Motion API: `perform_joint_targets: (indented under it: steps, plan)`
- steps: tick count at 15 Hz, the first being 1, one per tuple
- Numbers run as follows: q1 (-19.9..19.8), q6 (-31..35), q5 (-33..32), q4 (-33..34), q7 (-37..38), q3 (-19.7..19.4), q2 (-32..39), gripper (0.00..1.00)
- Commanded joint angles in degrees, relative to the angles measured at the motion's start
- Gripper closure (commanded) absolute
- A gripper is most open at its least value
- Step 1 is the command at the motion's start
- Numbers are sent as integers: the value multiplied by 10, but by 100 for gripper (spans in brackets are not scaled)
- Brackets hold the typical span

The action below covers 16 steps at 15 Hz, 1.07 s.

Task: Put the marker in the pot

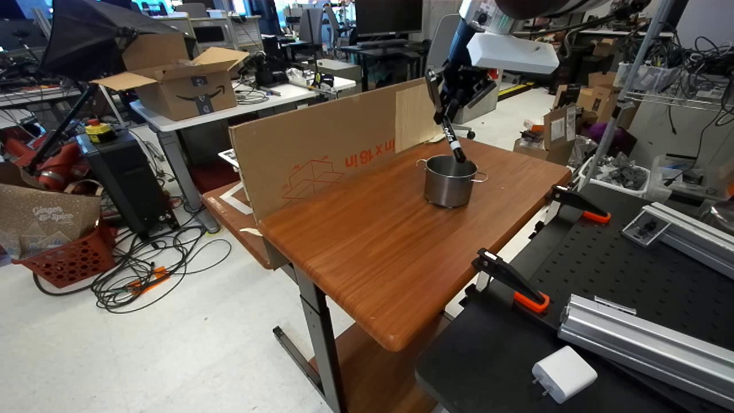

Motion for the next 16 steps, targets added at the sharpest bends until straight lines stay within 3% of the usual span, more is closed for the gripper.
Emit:
perform_joint_targets:
  steps: [1, 6, 11, 16]
  plan:
    - [36, 34, -40, 2, 36, -39, 18, 95]
    - [101, 68, -82, -4, 60, -102, 43, 95]
    - [176, 88, -78, -2, 63, -159, 70, 95]
    - [209, 81, -67, 1, 59, -175, 83, 95]
